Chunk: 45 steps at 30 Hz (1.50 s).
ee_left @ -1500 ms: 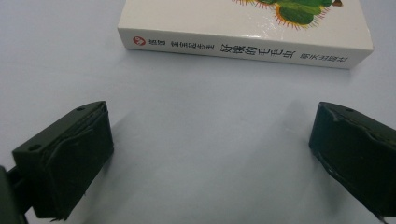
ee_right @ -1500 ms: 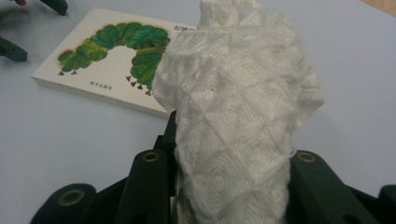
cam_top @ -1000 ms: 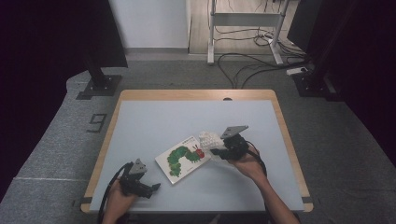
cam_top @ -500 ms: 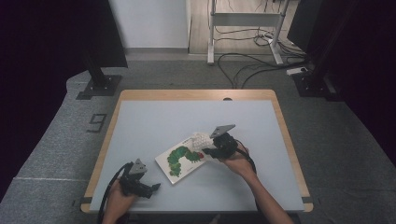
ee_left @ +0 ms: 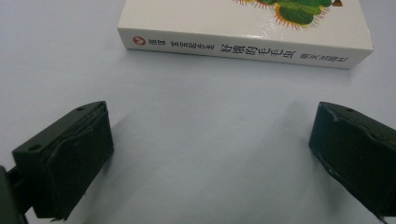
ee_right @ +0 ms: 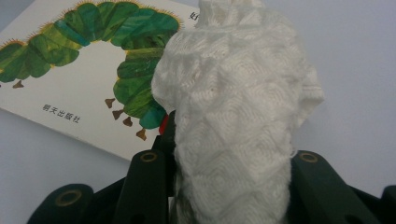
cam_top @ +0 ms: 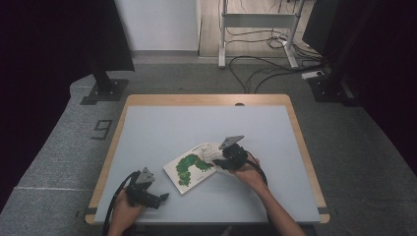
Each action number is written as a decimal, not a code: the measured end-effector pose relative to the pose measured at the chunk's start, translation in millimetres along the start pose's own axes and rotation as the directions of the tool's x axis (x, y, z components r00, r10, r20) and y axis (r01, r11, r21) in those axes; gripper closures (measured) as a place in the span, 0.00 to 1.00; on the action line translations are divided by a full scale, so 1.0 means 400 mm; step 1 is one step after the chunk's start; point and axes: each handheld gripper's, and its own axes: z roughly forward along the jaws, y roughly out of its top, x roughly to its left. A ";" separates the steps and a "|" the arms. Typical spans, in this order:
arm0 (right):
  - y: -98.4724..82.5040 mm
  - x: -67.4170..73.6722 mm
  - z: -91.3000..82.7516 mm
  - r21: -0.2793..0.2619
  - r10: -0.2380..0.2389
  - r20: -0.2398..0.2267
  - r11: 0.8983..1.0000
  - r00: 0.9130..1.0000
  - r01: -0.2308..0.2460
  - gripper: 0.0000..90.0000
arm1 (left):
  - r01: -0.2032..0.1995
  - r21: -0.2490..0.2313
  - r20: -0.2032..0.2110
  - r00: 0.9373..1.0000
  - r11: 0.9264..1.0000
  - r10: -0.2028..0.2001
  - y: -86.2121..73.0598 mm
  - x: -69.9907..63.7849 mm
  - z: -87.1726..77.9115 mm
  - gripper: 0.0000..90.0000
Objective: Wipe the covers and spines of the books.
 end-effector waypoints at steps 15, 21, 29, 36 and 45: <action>0.004 0.025 0.013 0.005 -0.009 -0.026 1.000 1.000 0.010 0.70 | -0.001 0.001 0.000 1.000 1.000 0.001 0.000 0.000 0.000 0.00; 0.008 0.042 0.017 0.004 -0.021 -0.045 1.000 0.999 0.021 0.70 | -0.001 0.001 0.000 1.000 1.000 0.001 0.000 0.000 0.000 0.00; 0.016 0.073 0.029 -0.010 -0.033 -0.096 0.999 0.995 0.032 0.70 | 0.000 0.000 0.000 1.000 1.000 0.000 0.000 0.000 0.000 0.00; 0.027 0.102 0.038 -0.010 -0.056 -0.118 0.998 0.991 0.055 0.70 | -0.001 0.001 0.001 1.000 1.000 0.001 0.000 0.000 0.000 0.00; 0.038 0.135 0.048 -0.013 -0.075 -0.147 0.997 0.986 0.074 0.70 | -0.001 0.000 0.000 1.000 1.000 0.001 0.000 0.000 0.000 0.00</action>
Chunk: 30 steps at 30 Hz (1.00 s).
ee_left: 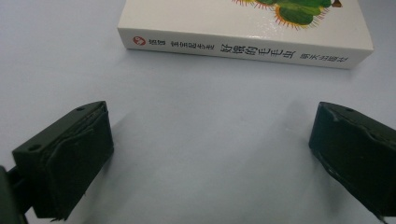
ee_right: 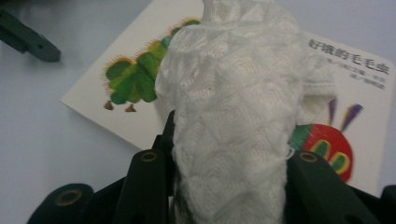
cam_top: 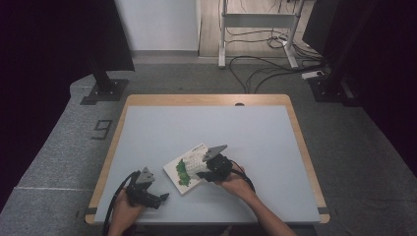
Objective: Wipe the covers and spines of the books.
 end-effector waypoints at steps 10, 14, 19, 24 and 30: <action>0.026 0.058 0.026 0.005 -0.049 -0.050 0.999 0.998 0.049 0.70 | -0.001 0.000 0.000 1.000 1.000 0.001 0.000 0.000 0.000 0.00; 0.038 0.081 0.037 0.009 -0.074 -0.071 0.997 0.995 0.075 0.70 | 0.000 0.000 0.000 1.000 1.000 0.000 0.000 0.000 0.000 0.00; 0.048 0.105 0.048 0.007 -0.094 -0.088 0.996 0.992 0.094 0.70 | -0.001 0.001 0.001 1.000 1.000 0.001 0.000 0.000 0.000 0.00; 0.058 0.129 0.058 0.009 -0.112 -0.106 0.994 0.988 0.113 0.70 | -0.001 0.001 0.000 1.000 1.000 0.001 0.000 0.000 0.000 0.00; 0.060 0.125 0.060 0.006 -0.110 -0.120 0.994 0.987 0.112 0.70 | -0.001 0.001 0.001 1.000 1.000 0.001 0.000 0.000 0.000 0.00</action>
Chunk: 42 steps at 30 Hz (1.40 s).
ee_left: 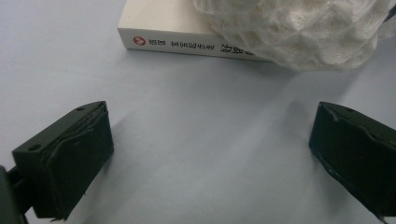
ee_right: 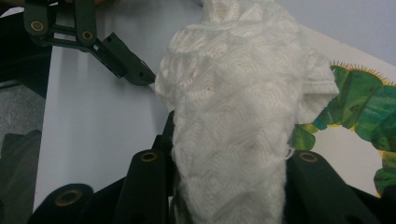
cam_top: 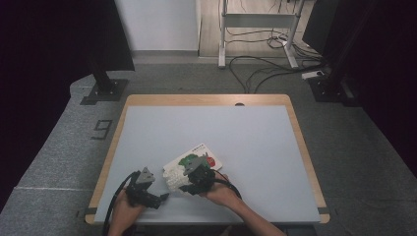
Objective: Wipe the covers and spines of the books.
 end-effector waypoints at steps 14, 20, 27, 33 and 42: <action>0.033 -0.030 0.023 0.022 0.011 0.022 1.000 1.000 -0.012 0.69 | 0.003 -0.001 0.000 1.000 1.000 -0.003 0.000 -0.001 0.000 0.00; 0.048 -0.041 0.035 0.023 0.014 0.031 1.000 0.999 -0.015 0.69 | 0.004 -0.002 0.000 1.000 1.000 -0.004 0.000 -0.001 0.000 0.00; 0.063 -0.051 0.050 0.024 0.019 0.035 1.000 0.999 -0.020 0.69 | 0.003 -0.001 0.000 1.000 1.000 -0.003 0.000 -0.001 0.000 0.00; 0.077 -0.057 0.059 0.034 0.012 0.038 0.999 0.999 -0.013 0.69 | 0.003 -0.001 0.000 1.000 1.000 -0.003 0.000 -0.001 0.000 0.00; 0.064 -0.068 0.049 0.027 0.021 0.050 0.999 0.999 -0.022 0.69 | 0.004 -0.002 -0.001 1.000 1.000 -0.004 0.000 -0.001 0.000 0.00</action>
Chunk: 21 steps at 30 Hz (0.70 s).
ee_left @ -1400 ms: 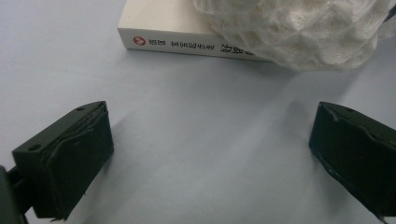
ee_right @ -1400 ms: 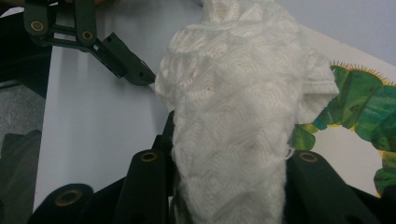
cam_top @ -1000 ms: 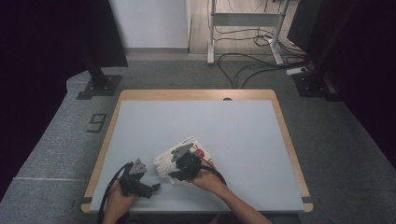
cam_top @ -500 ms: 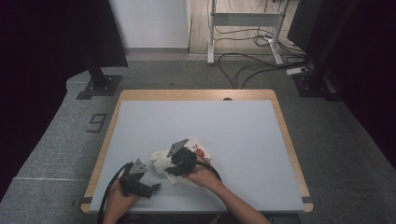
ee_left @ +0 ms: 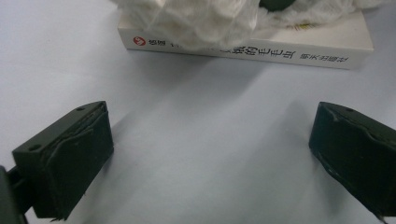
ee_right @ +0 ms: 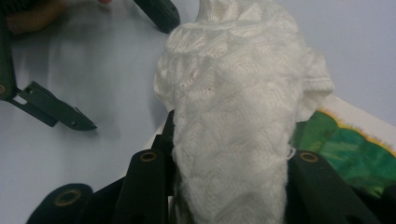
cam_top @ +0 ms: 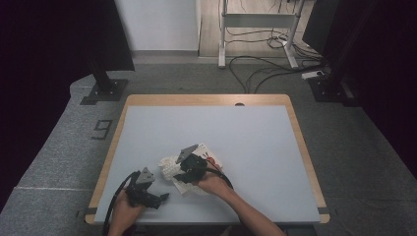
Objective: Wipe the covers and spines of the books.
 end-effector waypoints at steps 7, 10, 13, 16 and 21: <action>-0.020 -0.023 -0.018 -0.002 0.029 0.021 1.000 0.999 -0.029 0.70 | -0.001 0.000 0.000 1.000 1.000 0.001 0.000 0.000 0.000 0.00; -0.030 -0.034 -0.026 -0.007 0.041 0.028 0.999 0.999 -0.041 0.70 | -0.001 0.001 0.000 1.000 1.000 0.001 0.000 0.000 0.000 0.00; -0.038 -0.043 -0.033 -0.010 0.056 0.037 0.998 0.998 -0.056 0.70 | -0.001 0.001 -0.001 1.000 1.000 0.001 0.000 0.000 0.000 0.00; -0.046 -0.054 -0.039 -0.013 0.064 0.046 0.998 0.997 -0.064 0.70 | -0.002 0.001 0.000 1.000 1.000 0.002 0.000 0.000 0.000 0.00; -0.059 -0.073 -0.051 -0.014 0.087 0.063 0.996 0.994 -0.086 0.70 | -0.001 0.001 -0.001 1.000 1.000 0.001 0.000 0.000 0.000 0.00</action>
